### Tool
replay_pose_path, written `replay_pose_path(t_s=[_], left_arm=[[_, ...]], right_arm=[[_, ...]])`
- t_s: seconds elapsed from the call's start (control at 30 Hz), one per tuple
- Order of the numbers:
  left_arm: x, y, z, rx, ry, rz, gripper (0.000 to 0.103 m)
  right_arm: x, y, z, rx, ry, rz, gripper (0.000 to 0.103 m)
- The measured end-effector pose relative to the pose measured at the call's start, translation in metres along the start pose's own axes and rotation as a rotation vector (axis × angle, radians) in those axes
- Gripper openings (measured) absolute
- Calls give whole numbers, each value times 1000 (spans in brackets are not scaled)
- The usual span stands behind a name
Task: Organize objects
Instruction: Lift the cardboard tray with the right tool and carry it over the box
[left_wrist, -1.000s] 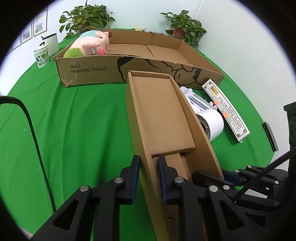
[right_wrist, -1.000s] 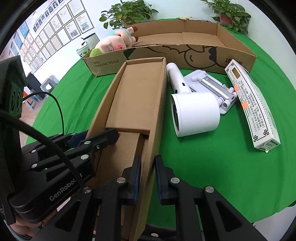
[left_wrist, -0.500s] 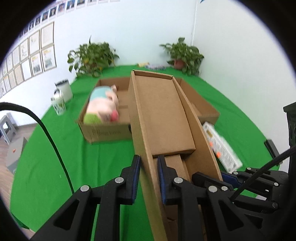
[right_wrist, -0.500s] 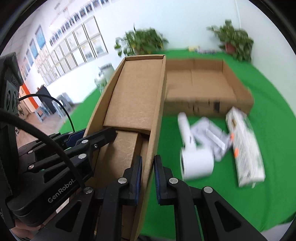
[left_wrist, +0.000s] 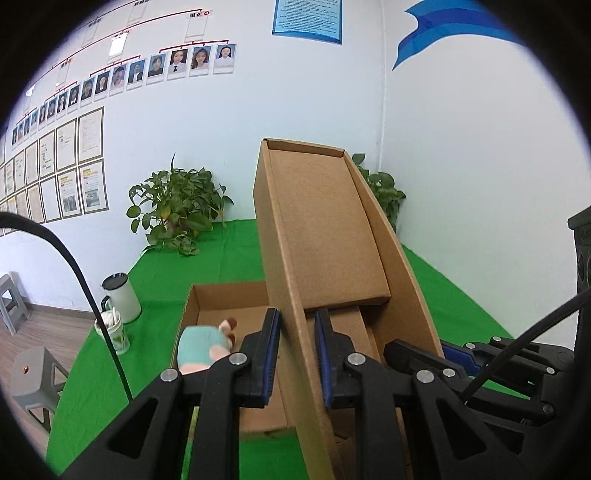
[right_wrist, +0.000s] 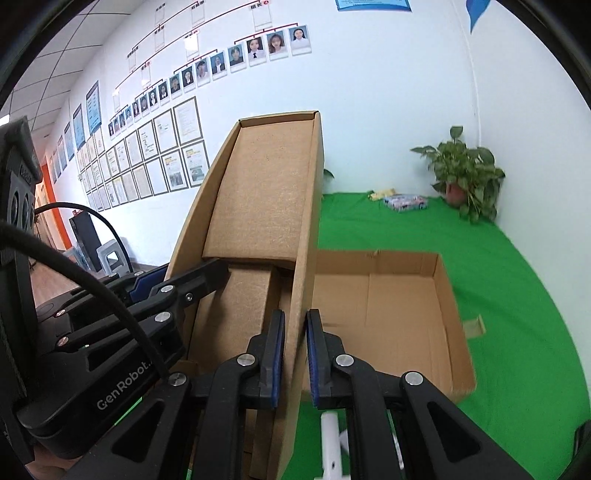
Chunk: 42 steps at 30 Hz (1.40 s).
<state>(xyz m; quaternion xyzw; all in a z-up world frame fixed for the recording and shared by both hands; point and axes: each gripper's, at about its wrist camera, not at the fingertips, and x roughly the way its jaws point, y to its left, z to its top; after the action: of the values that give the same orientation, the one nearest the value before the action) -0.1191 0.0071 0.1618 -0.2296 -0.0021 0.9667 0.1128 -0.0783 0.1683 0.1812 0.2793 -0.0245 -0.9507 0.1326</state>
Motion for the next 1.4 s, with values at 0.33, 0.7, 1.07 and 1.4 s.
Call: replay_pose_path(t_s=[0.33, 0.7, 1.07, 1.4], left_arm=[[47, 23, 31, -29, 35, -12, 18], [124, 46, 7, -14, 201, 14, 18], [212, 68, -61, 3, 480, 83, 18], [217, 63, -80, 45, 547, 52, 24]], right_arm=[[57, -3, 64, -7, 28, -13, 10], [171, -27, 60, 67, 176, 26, 10], [315, -54, -9, 147, 389, 82, 8], [365, -62, -55, 239, 487, 31, 2]])
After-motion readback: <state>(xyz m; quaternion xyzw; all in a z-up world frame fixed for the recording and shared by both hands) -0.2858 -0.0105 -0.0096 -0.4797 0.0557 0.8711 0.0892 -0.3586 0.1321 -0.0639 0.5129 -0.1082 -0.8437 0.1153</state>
